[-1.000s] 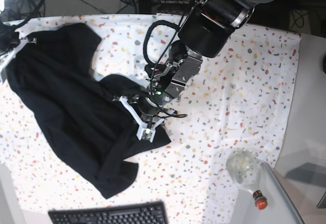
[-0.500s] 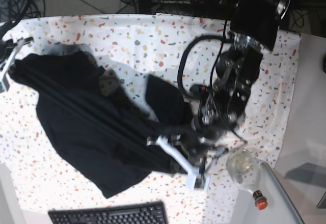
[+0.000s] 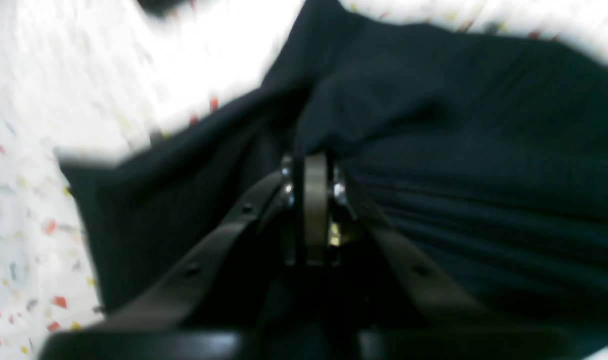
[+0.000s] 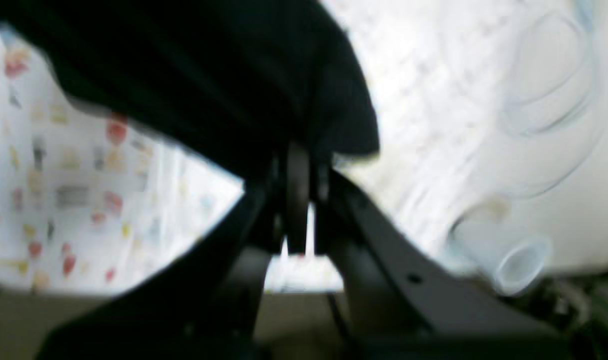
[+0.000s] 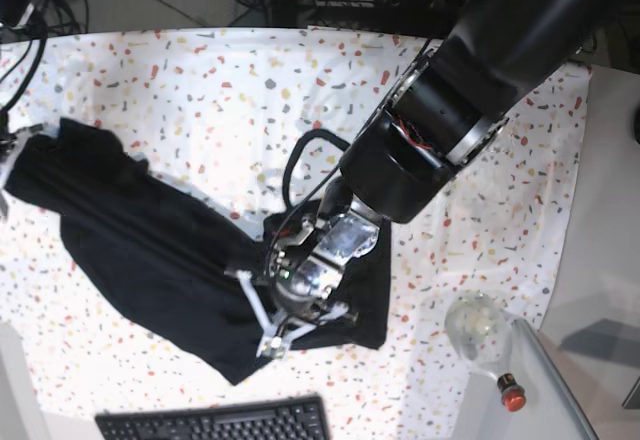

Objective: Layout the t-shirt on the table in an organized manner, then fold the t-shirt properly
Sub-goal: 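Grasp the shirt fabric with the left gripper and drag it across, then hold the shirt with both grippers and stretch it apart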

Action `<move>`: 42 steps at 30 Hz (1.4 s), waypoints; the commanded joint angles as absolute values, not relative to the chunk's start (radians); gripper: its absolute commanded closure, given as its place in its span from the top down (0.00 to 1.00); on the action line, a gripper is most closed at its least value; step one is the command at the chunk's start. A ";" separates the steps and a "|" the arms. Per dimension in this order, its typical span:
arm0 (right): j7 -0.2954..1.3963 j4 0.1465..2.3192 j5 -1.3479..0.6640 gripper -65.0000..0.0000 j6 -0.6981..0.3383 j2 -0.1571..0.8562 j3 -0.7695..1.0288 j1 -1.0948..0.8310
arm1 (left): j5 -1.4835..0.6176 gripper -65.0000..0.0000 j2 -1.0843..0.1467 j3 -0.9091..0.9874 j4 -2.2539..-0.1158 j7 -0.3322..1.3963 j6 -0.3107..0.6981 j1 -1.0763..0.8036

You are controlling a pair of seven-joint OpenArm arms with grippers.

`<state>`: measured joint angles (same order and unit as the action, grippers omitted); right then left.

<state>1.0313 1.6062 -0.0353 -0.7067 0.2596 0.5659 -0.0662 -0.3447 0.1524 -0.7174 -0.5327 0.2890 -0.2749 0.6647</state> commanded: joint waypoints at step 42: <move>0.924 1.598 0.081 0.00 -0.698 0.160 0.556 -0.076 | -0.627 0.73 -0.039 -0.245 -1.066 0.145 -0.188 0.035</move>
